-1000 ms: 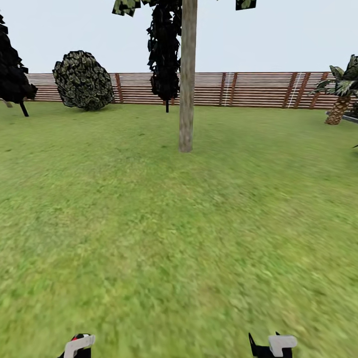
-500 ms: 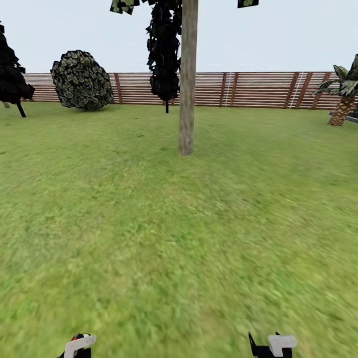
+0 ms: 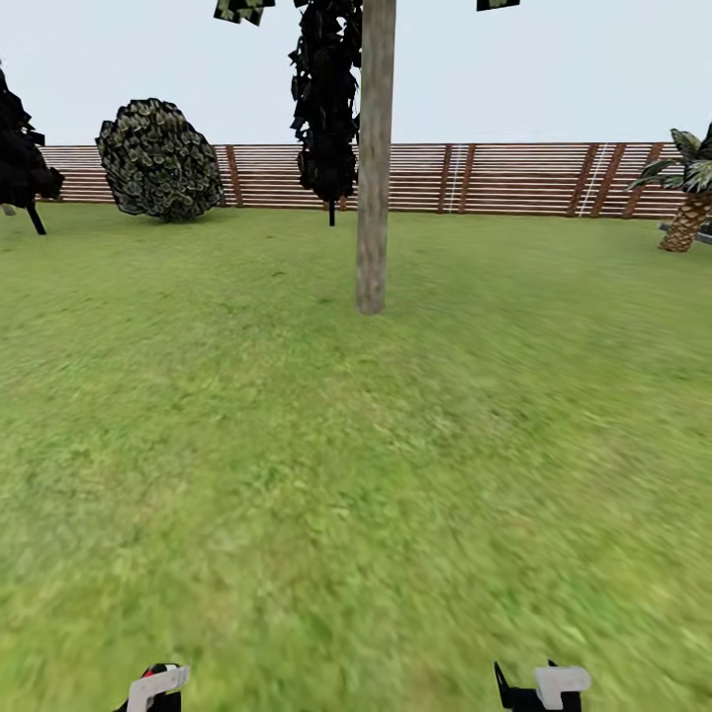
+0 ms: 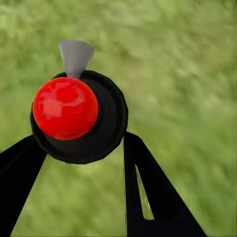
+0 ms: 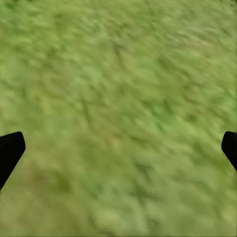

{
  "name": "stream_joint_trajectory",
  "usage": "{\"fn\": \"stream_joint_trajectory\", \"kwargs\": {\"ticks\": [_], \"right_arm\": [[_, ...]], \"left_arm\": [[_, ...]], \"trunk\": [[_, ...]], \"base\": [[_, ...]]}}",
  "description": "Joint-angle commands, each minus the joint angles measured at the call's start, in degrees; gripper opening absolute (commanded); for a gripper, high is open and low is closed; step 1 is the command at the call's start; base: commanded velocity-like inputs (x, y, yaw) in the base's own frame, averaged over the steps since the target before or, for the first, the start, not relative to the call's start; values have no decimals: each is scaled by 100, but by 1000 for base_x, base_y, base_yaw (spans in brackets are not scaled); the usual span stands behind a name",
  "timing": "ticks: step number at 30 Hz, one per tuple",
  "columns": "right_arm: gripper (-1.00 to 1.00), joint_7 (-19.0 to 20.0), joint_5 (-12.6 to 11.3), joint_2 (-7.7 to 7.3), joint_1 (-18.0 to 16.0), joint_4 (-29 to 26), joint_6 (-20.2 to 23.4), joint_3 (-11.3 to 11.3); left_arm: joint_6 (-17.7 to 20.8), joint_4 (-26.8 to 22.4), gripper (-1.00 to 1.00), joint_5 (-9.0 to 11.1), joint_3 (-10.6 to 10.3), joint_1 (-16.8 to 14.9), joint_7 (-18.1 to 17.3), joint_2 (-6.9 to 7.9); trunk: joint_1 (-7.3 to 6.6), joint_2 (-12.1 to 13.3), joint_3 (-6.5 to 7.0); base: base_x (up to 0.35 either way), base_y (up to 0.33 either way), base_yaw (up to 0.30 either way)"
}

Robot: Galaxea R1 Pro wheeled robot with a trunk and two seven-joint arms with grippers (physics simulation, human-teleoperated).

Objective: In the garden, pick up the pesticide atomizer on the floor and spray pesticide onto both trees until each tree trunk is fully covered.

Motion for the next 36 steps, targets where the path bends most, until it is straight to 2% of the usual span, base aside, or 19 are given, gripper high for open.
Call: {"fn": "stream_joint_trajectory", "kwargs": {"ticks": [1,36], "right_arm": [[100,-2,1,-4,-3,4,-17,1],[100,-2,1,1,-3,8,-17,1]], "left_arm": [[-18,5,-100,7,15,-2,-14,-1],[-18,5,-100,7,15,-2,-14,-1]], "trunk": [[3,-2,-5],[3,-2,-5]], "base": [[338,0,0],[338,0,0]]}}
